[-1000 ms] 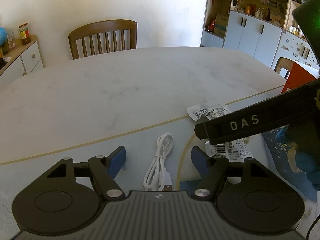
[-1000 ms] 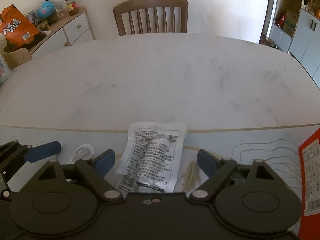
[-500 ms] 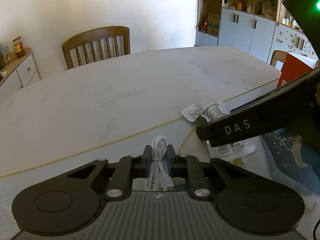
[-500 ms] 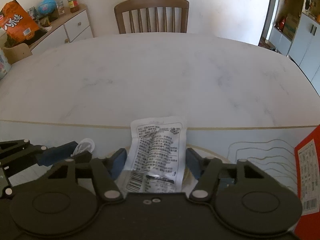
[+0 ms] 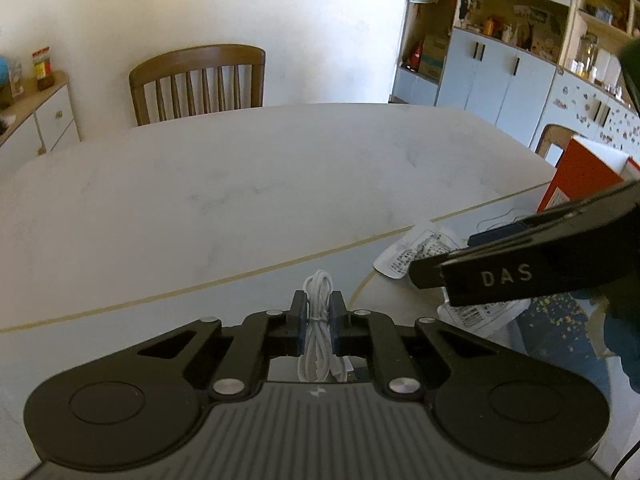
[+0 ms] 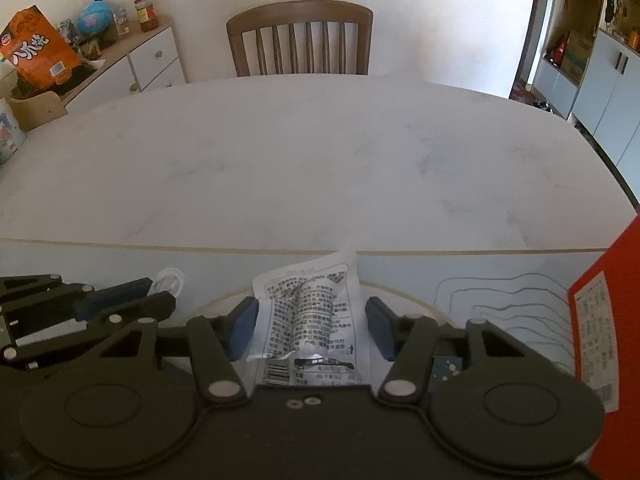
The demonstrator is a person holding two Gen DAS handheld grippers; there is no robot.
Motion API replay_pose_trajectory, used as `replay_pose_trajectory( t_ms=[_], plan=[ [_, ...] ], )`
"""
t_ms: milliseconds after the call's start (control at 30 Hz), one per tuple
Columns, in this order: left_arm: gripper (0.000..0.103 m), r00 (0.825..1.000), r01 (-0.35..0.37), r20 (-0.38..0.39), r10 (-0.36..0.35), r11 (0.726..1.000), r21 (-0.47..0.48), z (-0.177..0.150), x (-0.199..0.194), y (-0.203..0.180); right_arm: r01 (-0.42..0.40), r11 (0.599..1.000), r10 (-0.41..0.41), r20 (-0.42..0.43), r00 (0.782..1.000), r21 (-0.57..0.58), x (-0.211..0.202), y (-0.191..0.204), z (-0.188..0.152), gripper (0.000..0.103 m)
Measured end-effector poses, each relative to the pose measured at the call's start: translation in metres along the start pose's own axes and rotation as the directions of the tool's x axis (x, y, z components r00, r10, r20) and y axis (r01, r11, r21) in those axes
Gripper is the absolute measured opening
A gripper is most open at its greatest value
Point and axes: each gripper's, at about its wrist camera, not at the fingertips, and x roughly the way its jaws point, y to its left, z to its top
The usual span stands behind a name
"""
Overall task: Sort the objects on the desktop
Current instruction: 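Lift and carry the white cable and clear packet over the shoebox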
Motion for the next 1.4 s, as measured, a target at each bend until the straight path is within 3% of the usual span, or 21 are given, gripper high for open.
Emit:
replay_pose_trajectory(
  t_ms=[767,1400],
  plan=[
    [0.01,1.0,0.024,0.002,-0.024,0.999,-0.046,0.003,-0.054,-0.011,-0.032,0.999,0.032,0.031,0.999,0.008,-0.062,-0.006,-0.009,0.058],
    [0.01,0.998,0.07,-0.001,-0.07,0.997,-0.028,0.01,-0.107,-0.068,-0.053,0.998,0.048,0.099,0.994,0.045,-0.14,-0.039,-0.033,0.058]
  ],
)
